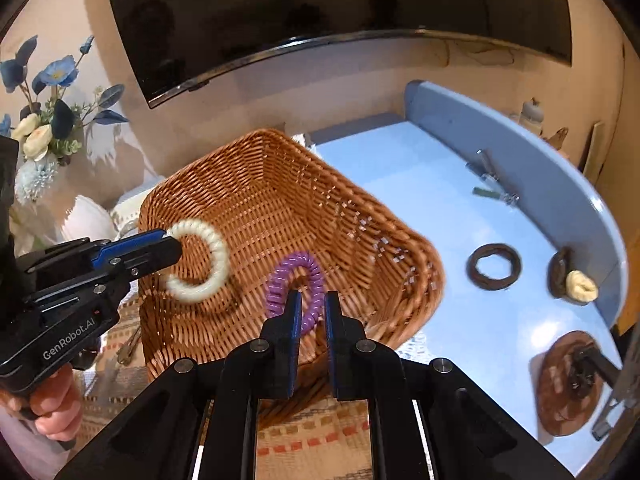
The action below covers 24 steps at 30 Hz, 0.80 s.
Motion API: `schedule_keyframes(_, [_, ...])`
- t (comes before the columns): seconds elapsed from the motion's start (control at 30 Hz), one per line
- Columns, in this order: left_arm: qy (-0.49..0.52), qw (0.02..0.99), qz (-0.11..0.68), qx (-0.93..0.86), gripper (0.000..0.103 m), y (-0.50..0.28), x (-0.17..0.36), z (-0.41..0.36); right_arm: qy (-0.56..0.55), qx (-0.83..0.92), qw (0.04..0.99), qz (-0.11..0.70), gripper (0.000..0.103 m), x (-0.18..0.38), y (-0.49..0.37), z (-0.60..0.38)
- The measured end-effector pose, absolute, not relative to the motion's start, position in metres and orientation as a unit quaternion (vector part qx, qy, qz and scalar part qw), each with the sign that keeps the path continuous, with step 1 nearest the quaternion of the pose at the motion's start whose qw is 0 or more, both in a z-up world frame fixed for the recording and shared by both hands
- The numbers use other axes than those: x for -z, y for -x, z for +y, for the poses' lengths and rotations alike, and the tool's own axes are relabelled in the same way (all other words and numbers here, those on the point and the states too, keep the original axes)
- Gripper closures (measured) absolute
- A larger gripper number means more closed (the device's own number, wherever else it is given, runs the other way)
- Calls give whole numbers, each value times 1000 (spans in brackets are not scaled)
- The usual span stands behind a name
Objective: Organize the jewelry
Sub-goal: 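Carry both bracelets over the wicker basket and open both tools to drop them, then grasp the light-blue hair clip with the right tool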
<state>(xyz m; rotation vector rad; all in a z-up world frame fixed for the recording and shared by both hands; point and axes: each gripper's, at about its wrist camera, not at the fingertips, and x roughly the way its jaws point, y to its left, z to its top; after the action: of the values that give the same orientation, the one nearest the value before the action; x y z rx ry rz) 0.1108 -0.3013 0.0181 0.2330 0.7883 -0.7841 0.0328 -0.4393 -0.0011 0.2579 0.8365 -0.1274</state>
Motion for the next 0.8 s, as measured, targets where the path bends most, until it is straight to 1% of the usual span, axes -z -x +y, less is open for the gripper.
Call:
schedule_keyframes(0.03, [-104, 837, 381, 380, 73, -111, -20, -298, -126, 61, 903, 406, 81, 1, -32, -440])
schedule_keyframes(0.07, [-98, 832, 386, 385, 63, -112, -21, -296, -127, 61, 904, 403, 77, 0, -29, -439])
schedule_keyframes(0.1, [-91, 835, 383, 386, 63, -109, -26, -289, -128, 61, 907, 396, 71, -3, -25, -439])
schedule_keyframes(0.2, [-90, 842, 375, 378, 63, -98, -40, -271, -129, 62, 914, 380, 70, -16, -10, -437])
schedule_keyframes(0.3, [-80, 852, 359, 372, 62, -80, -59, -230, -135, 44, 923, 357, 70, -36, 8, -426])
schedule_keyframes(0.33, [-78, 857, 354, 367, 62, -74, -64, -217, -132, 39, 926, 352, 68, -40, 13, -421])
schedule_keyframes(0.37, [-76, 861, 349, 362, 62, -68, -68, -202, -127, 33, 928, 348, 66, -46, 18, -412])
schedule_keyframes(0.4, [-71, 866, 344, 355, 61, -61, -73, -184, -119, 23, 931, 345, 59, -51, 23, -401])
schedule_keyframes(0.43, [-63, 871, 341, 350, 58, -54, -76, -166, -113, 15, 933, 342, 55, -55, 28, -390])
schedule_keyframes(0.47, [-56, 873, 339, 345, 52, -48, -79, -150, -107, 5, 935, 337, 55, -58, 33, -378])
schedule_keyframes(0.53, [-42, 886, 332, 320, 46, -33, -82, -112, -103, -19, 937, 334, 55, -59, 40, -353])
schedule_keyframes(0.6, [-40, 897, 327, 293, 45, -21, -79, -83, -106, -36, 934, 340, 55, -54, 45, -333])
schedule_keyframes(0.67, [-32, 897, 337, 284, 44, -13, -71, -55, -115, -48, 933, 339, 55, -44, 49, -318])
schedule_keyframes(0.8, [-2, 893, 365, 263, 44, -6, -45, -11, -145, -81, 917, 364, 55, -15, 44, -297])
